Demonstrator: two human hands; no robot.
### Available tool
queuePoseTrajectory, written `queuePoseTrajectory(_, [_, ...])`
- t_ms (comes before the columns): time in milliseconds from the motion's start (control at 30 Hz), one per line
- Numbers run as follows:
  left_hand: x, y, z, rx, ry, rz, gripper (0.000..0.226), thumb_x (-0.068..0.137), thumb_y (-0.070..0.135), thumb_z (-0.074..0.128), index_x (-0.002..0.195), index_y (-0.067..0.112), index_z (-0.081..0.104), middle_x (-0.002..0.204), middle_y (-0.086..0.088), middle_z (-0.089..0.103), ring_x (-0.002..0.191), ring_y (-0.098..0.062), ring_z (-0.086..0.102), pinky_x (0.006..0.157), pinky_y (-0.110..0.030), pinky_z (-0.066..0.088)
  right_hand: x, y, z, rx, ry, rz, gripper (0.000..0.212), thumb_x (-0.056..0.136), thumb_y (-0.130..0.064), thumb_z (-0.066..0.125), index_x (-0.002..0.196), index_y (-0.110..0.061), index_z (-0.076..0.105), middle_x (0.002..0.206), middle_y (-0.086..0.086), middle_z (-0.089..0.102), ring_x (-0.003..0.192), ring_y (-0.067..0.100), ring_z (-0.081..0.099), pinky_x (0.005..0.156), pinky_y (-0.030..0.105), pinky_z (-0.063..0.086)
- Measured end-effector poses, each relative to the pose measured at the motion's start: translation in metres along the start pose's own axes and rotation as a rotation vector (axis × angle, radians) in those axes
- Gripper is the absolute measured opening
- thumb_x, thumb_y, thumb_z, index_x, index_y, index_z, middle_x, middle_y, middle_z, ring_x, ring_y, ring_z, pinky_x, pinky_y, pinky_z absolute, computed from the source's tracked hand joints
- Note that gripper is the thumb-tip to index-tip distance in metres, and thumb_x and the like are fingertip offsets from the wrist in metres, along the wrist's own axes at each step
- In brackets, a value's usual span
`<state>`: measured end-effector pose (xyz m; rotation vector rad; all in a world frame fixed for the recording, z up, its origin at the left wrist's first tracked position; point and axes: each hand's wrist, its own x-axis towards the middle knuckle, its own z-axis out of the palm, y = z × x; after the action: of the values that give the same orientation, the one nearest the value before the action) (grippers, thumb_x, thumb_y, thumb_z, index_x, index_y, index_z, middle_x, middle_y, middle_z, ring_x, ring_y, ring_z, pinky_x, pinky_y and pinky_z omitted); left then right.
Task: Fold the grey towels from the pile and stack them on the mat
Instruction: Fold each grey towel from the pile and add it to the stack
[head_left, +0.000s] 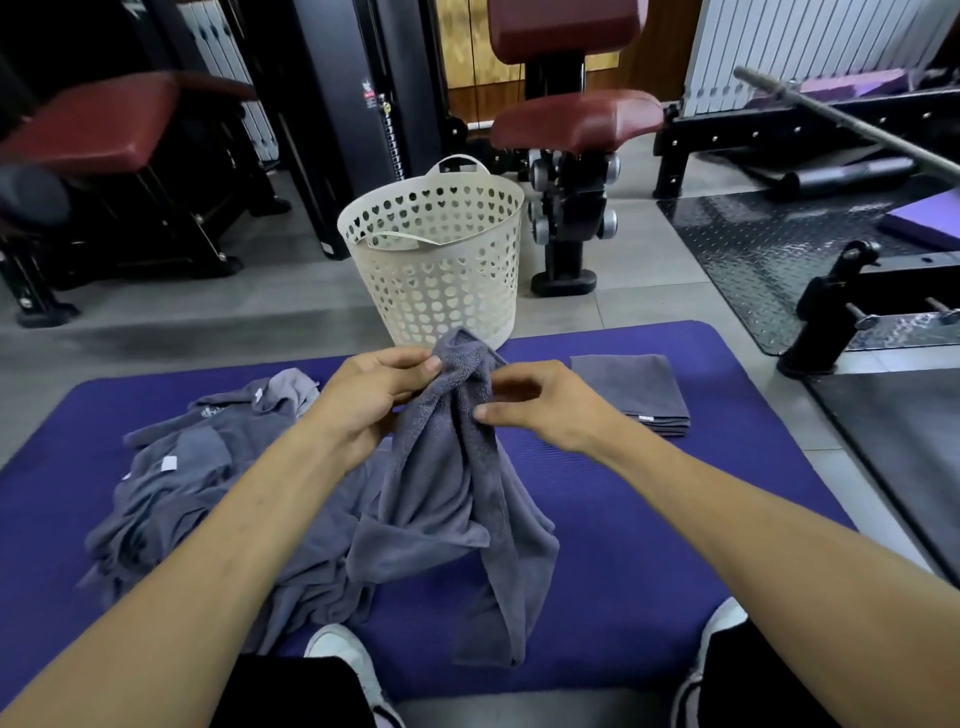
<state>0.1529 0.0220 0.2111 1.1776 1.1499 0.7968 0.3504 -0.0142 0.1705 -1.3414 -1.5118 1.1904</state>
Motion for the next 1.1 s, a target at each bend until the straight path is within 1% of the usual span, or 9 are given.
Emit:
queuePoseTrajectory(167, [0.002, -0.001, -0.005, 0.071, 0.121, 0.032, 0.008, 0.085, 0.011, 0.071, 0.084, 0.016, 0.076, 0.073, 0.003, 0.072, 0.059, -0.006, 0.061, 0.052, -0.018, 0.049, 0.005, -0.001, 0.002, -0.110, 0.015, 0.023, 0.011, 0.089, -0.012, 0.071, 0.084, -0.003, 0.069, 0.066, 0.003, 0.057, 0.061, 0.010, 0.047, 0.063, 0.021, 0.041])
queuePoseTrajectory(267, [0.008, -0.008, -0.018, 0.330, 0.229, 0.077, 0.017, 0.085, 0.009, 0.074, 0.073, 0.022, 0.077, 0.062, 0.008, 0.069, 0.055, -0.007, 0.056, 0.056, -0.022, 0.048, 0.008, 0.000, -0.007, -0.141, 0.057, 0.009, 0.017, 0.092, -0.013, 0.066, 0.089, 0.004, 0.069, 0.077, 0.024, 0.064, 0.067, 0.016, 0.053, 0.070, 0.040, 0.054])
queuePoseTrajectory(367, [0.009, -0.010, -0.022, 0.768, 0.270, 0.277, 0.016, 0.086, 0.014, 0.072, 0.074, 0.024, 0.077, 0.067, 0.015, 0.071, 0.063, -0.003, 0.060, 0.068, -0.025, 0.049, 0.005, -0.007, -0.012, -0.171, 0.037, -0.024, 0.013, 0.093, -0.012, 0.065, 0.093, -0.002, 0.073, 0.093, 0.020, 0.072, 0.075, 0.011, 0.060, 0.081, 0.034, 0.055])
queuePoseTrajectory(467, [-0.004, 0.004, -0.011, 0.718, 0.154, 0.525, 0.011, 0.089, 0.021, 0.071, 0.099, 0.023, 0.076, 0.093, 0.017, 0.073, 0.086, 0.005, 0.065, 0.083, -0.012, 0.048, 0.003, -0.017, -0.013, -0.265, -0.045, -0.069, 0.011, 0.093, -0.015, 0.065, 0.092, -0.011, 0.076, 0.085, 0.004, 0.074, 0.072, 0.003, 0.059, 0.074, 0.022, 0.050])
queuePoseTrajectory(600, [-0.003, -0.005, 0.005, 0.920, -0.164, 0.445, 0.034, 0.086, 0.035, 0.074, 0.119, 0.032, 0.068, 0.116, 0.024, 0.066, 0.110, 0.012, 0.056, 0.097, -0.013, 0.040, 0.000, -0.025, -0.015, -0.335, -0.104, -0.090, 0.012, 0.094, -0.018, 0.065, 0.093, -0.012, 0.075, 0.081, 0.008, 0.070, 0.065, -0.001, 0.054, 0.062, 0.019, 0.045])
queuePoseTrajectory(700, [0.001, -0.017, 0.007, 0.867, -0.173, 0.424, 0.008, 0.084, 0.032, 0.075, 0.092, 0.030, 0.074, 0.091, 0.017, 0.073, 0.093, 0.002, 0.065, 0.091, -0.031, 0.050, -0.004, -0.027, -0.017, -0.309, -0.130, -0.074, 0.014, 0.095, -0.017, 0.064, 0.098, -0.006, 0.073, 0.087, 0.012, 0.070, 0.071, 0.001, 0.056, 0.067, 0.018, 0.047])
queuePoseTrajectory(800, [0.003, -0.013, 0.005, 0.741, -0.055, 0.438, 0.019, 0.077, 0.038, 0.070, 0.081, 0.020, 0.076, 0.075, -0.001, 0.072, 0.071, -0.011, 0.062, 0.078, -0.046, 0.053, -0.007, -0.020, -0.016, -0.105, -0.125, -0.010, 0.018, 0.095, -0.015, 0.064, 0.098, 0.003, 0.068, 0.086, 0.014, 0.066, 0.080, 0.016, 0.060, 0.082, 0.029, 0.054])
queuePoseTrajectory(933, [0.002, 0.002, 0.003, 0.441, 0.071, 0.386, 0.011, 0.087, 0.013, 0.071, 0.077, 0.009, 0.073, 0.072, -0.014, 0.067, 0.069, -0.012, 0.058, 0.068, -0.041, 0.059, -0.013, -0.007, -0.006, -0.092, -0.236, 0.081, 0.016, 0.092, -0.015, 0.069, 0.103, -0.004, 0.067, 0.080, 0.007, 0.059, 0.075, 0.015, 0.055, 0.077, 0.029, 0.051])
queuePoseTrajectory(1100, [0.001, 0.002, 0.000, 0.488, 0.053, 0.312, 0.018, 0.087, 0.011, 0.072, 0.083, -0.007, 0.069, 0.068, -0.013, 0.060, 0.061, -0.013, 0.055, 0.065, -0.036, 0.056, -0.012, -0.001, 0.006, -0.212, -0.152, 0.048, 0.015, 0.093, -0.017, 0.067, 0.096, -0.002, 0.066, 0.080, 0.006, 0.063, 0.066, 0.001, 0.054, 0.068, 0.015, 0.043])
